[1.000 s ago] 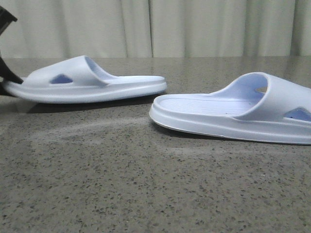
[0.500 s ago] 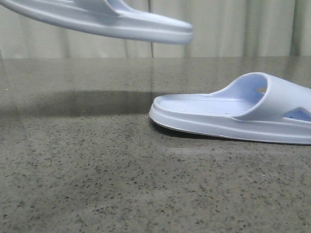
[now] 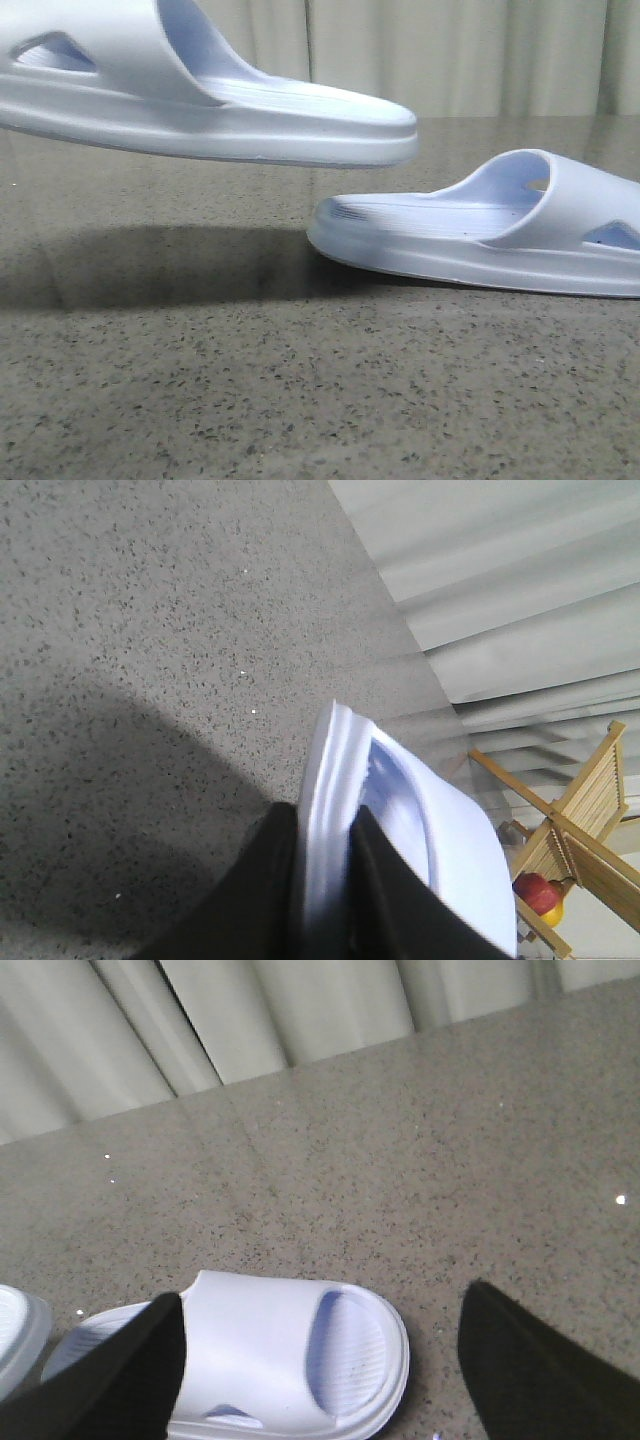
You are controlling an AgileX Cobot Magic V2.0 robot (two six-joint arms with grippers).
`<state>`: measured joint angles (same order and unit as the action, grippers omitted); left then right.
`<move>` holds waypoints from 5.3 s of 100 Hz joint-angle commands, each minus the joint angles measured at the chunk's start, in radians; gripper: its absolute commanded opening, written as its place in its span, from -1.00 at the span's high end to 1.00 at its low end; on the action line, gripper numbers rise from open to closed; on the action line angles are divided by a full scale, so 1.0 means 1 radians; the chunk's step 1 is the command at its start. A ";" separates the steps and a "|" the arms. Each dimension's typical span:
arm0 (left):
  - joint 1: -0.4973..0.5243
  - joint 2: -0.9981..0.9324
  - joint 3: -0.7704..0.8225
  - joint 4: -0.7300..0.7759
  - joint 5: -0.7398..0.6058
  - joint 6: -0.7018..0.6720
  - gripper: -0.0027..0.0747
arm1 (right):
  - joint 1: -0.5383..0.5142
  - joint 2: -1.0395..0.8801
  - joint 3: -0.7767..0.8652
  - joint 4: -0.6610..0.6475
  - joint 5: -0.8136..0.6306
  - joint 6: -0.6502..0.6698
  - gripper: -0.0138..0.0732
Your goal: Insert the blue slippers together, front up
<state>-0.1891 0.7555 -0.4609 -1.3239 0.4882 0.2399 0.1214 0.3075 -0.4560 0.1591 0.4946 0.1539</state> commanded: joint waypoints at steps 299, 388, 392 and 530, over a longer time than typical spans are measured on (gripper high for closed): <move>-0.006 -0.020 -0.019 -0.075 0.039 -0.011 0.85 | 0.054 0.663 -0.017 0.274 -0.638 0.156 0.93; -0.006 -0.020 -0.019 -0.097 0.074 -0.011 0.85 | 0.054 0.248 -0.238 0.344 -0.078 0.156 0.93; -0.006 -0.020 -0.019 -0.101 0.076 -0.011 0.85 | 0.054 0.237 -0.238 0.361 -0.044 0.154 0.93; -0.006 -0.020 -0.019 -0.529 0.474 0.132 0.85 | 0.054 0.346 -0.232 0.831 0.048 -0.390 0.93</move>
<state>-0.1891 0.7425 -0.4518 -1.7375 0.7809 0.3666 0.1714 0.6350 -0.6566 0.8773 0.5619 -0.1774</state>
